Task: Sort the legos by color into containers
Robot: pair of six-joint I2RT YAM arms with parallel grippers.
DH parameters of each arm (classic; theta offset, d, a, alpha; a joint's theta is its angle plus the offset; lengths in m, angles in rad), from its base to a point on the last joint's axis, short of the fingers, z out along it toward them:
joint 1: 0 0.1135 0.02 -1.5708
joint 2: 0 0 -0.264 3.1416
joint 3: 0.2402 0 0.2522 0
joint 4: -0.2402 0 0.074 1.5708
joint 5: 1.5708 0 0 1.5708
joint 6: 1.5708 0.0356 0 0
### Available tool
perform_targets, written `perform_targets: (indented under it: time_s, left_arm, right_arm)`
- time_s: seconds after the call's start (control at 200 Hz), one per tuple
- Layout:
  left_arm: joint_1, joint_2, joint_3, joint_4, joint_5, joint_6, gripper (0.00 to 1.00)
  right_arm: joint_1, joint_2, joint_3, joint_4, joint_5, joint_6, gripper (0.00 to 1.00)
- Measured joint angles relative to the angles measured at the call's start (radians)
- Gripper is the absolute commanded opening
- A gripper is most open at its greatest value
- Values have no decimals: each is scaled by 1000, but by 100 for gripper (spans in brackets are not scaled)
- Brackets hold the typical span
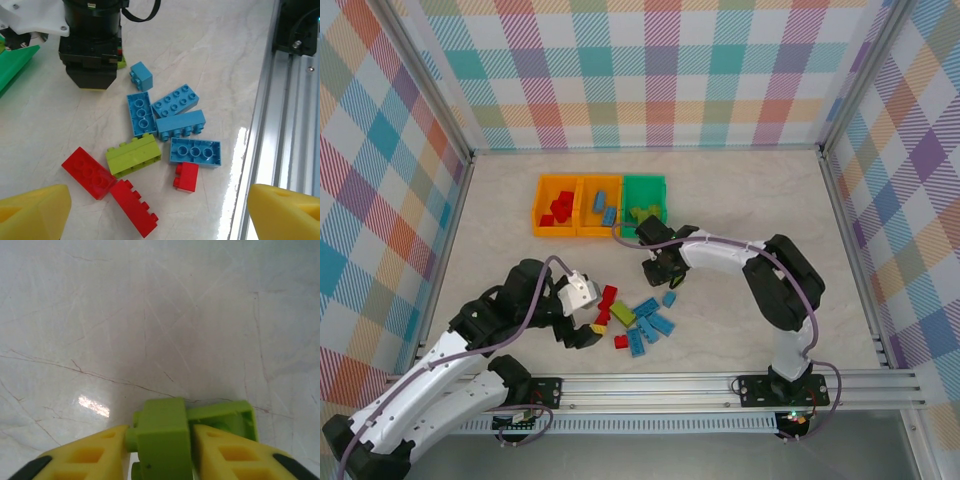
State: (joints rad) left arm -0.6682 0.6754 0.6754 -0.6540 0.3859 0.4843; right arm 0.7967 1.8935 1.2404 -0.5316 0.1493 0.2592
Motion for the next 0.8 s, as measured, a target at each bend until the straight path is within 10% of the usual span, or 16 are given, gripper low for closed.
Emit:
perform_targets:
  time_s: [0.46, 0.8]
  left_arm:
    - [-1, 29, -18, 80, -100, -50, 97]
    - [-2, 8, -32, 85, -138, -69, 98]
  right_arm:
    - [-8, -219, -14, 31, -12, 12, 26]
    - [-26, -34, 92, 52, -42, 10, 32]
